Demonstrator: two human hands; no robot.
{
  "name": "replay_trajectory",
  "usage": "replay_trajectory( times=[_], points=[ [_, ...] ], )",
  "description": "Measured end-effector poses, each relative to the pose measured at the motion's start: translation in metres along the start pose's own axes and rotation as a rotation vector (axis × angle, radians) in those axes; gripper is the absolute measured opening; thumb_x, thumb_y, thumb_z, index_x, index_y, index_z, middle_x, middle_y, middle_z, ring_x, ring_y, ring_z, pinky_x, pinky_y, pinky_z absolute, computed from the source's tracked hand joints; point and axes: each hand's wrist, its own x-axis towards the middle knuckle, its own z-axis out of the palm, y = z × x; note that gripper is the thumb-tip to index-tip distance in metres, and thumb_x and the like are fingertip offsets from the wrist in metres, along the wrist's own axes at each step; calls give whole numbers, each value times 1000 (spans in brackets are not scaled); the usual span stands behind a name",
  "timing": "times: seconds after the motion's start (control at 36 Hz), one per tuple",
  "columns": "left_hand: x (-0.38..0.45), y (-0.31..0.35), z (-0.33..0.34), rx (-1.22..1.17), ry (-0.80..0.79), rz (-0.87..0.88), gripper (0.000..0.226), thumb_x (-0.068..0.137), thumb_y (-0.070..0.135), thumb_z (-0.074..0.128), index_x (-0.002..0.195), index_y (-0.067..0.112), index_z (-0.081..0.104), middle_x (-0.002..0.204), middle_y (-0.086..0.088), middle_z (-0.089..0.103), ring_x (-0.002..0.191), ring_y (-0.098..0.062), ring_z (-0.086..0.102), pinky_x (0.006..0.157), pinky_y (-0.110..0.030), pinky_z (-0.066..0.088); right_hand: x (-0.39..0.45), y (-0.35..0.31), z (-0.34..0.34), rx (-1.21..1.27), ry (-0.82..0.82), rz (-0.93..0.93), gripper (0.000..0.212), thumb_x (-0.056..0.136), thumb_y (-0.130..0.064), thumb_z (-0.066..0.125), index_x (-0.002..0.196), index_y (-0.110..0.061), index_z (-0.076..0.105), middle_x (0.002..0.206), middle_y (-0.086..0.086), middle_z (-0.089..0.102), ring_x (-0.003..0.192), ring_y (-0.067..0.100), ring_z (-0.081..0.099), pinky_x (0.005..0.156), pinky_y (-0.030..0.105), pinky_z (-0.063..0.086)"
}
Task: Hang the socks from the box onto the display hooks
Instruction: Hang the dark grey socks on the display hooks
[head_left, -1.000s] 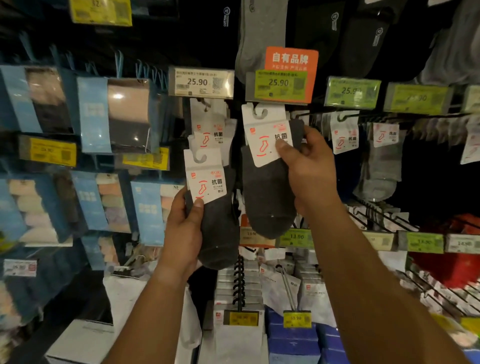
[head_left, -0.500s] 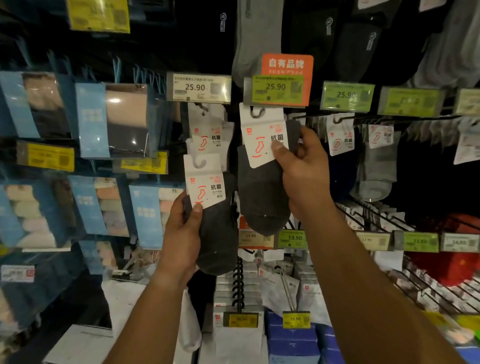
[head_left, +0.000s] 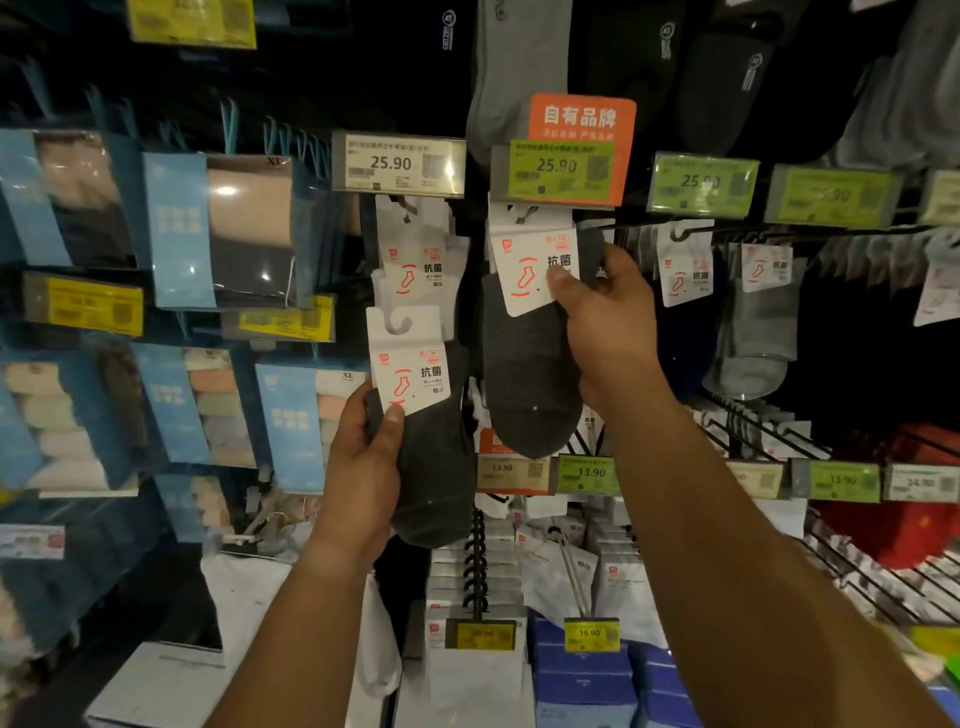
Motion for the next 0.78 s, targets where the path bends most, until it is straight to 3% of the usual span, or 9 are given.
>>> replay_trajectory(
  times=[0.17,0.31,0.44,0.56,0.67,0.78],
  points=[
    [2,-3,1,15,8,16,37,106,25,48,142,35,50,133,15,62,124,-8,56,92,-25,49,-1,0,-2,34,-26,19,26,95,-11,63,116,-25,58,106,-4,72,97,12,70,88,36,58],
    [5,-2,2,-2,13,14,35,106,25,48,139,37,52,130,16,63,123,-8,57,89,-23,48,2,-8,0,33,-45,-18,25,95,-11,63,116,-24,60,102,-7,72,94,9,70,83,31,59],
    [6,-5,3,-9,12,15,36,106,25,48,140,36,51,131,14,63,121,-7,58,93,-27,49,7,-8,7,-46,-57,-87,29,93,-14,65,121,-21,60,114,1,71,104,16,69,92,42,57],
    [4,-7,7,-14,-5,24,33,106,24,48,134,42,52,123,20,63,113,2,57,84,-20,47,8,4,3,-61,-62,-74,28,93,-16,66,117,-27,59,114,0,70,105,17,68,93,45,56],
    [5,-7,9,-5,-20,23,31,105,26,49,125,50,52,126,20,62,116,-1,57,84,-19,46,8,14,-2,-54,-40,-35,32,94,-15,65,120,-30,57,116,0,70,107,18,67,94,46,56],
    [5,-8,8,17,-8,9,31,105,30,50,128,50,52,131,17,62,126,-12,55,102,-37,48,9,21,-3,-51,-23,-2,35,93,-14,65,125,-24,56,116,2,69,107,19,67,94,46,55]
  ],
)
